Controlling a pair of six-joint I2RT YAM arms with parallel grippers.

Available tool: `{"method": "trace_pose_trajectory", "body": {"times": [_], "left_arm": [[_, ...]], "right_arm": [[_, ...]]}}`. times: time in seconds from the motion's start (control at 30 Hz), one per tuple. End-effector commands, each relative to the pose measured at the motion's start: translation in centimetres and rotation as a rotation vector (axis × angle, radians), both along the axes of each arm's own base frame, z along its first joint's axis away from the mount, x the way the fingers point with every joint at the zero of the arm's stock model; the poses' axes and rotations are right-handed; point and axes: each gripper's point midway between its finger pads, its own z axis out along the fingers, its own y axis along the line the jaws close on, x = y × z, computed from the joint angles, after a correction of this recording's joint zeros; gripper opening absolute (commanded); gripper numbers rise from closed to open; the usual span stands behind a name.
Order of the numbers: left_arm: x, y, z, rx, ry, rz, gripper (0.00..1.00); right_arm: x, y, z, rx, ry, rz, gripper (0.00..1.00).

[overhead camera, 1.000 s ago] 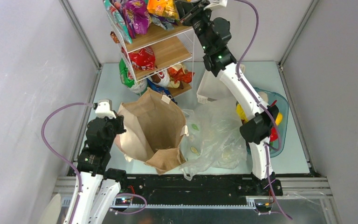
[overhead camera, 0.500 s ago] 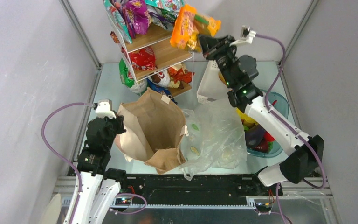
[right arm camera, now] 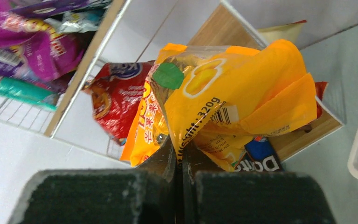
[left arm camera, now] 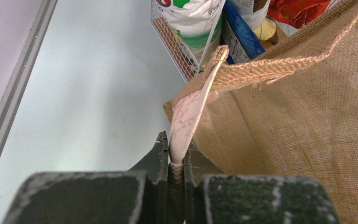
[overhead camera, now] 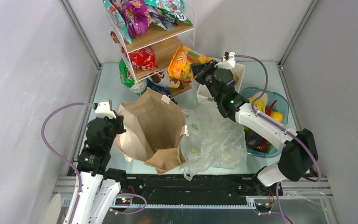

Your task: Untie the knot of the grocery bags and take out the mixed food

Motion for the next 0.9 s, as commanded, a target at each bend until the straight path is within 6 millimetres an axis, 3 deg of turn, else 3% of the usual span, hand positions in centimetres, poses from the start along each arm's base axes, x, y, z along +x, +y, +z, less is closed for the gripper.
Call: {"method": "trace_pose_trajectory", "body": {"times": [0.0, 0.17, 0.2, 0.23, 0.63, 0.87], "left_arm": [[0.3, 0.3, 3.5, -0.014, -0.107, 0.018, 0.00], [0.3, 0.2, 3.5, -0.016, -0.107, 0.013, 0.00], [0.3, 0.2, 3.6, -0.017, -0.108, 0.013, 0.00], [0.3, 0.2, 3.6, -0.017, -0.109, 0.012, 0.00], [0.3, 0.1, 3.7, -0.018, -0.110, 0.008, 0.00], [0.3, 0.0, 3.7, -0.020, -0.112, 0.005, 0.00]], "right_arm": [[2.0, -1.5, 7.3, 0.221, -0.131, -0.083, 0.00], [5.1, 1.3, 6.9, 0.192, -0.076, -0.028, 0.00], [5.1, 1.7, 8.2, 0.200, -0.091, -0.008, 0.00], [5.4, 2.3, 7.4, 0.189, -0.074, -0.003, 0.00], [4.8, 4.0, 8.8, 0.191, -0.176, -0.048, 0.00], [8.4, 5.7, 8.8, 0.113, -0.215, -0.080, 0.00]]}}
